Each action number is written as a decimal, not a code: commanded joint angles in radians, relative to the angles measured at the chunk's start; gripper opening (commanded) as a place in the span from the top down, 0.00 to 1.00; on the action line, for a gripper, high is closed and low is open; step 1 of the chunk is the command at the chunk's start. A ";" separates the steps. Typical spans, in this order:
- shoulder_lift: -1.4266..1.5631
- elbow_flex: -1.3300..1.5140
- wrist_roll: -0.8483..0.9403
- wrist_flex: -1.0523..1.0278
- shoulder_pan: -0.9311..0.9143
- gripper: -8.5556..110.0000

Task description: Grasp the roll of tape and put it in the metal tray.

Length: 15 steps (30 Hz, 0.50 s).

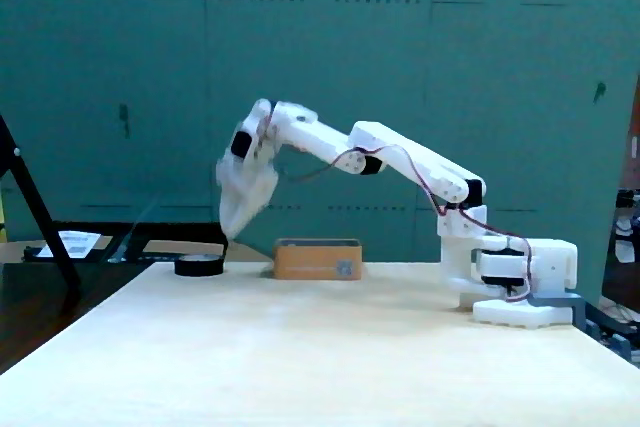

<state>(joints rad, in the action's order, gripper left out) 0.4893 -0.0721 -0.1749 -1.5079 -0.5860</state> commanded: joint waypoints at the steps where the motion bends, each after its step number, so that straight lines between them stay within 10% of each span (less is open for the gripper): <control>1: 0.153 -0.253 0.005 -0.213 0.048 0.93; 15: 0.741 -0.238 0.245 -0.367 0.571 0.93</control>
<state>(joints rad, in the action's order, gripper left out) 1.0723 -0.1963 0.0598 -1.5432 -0.1012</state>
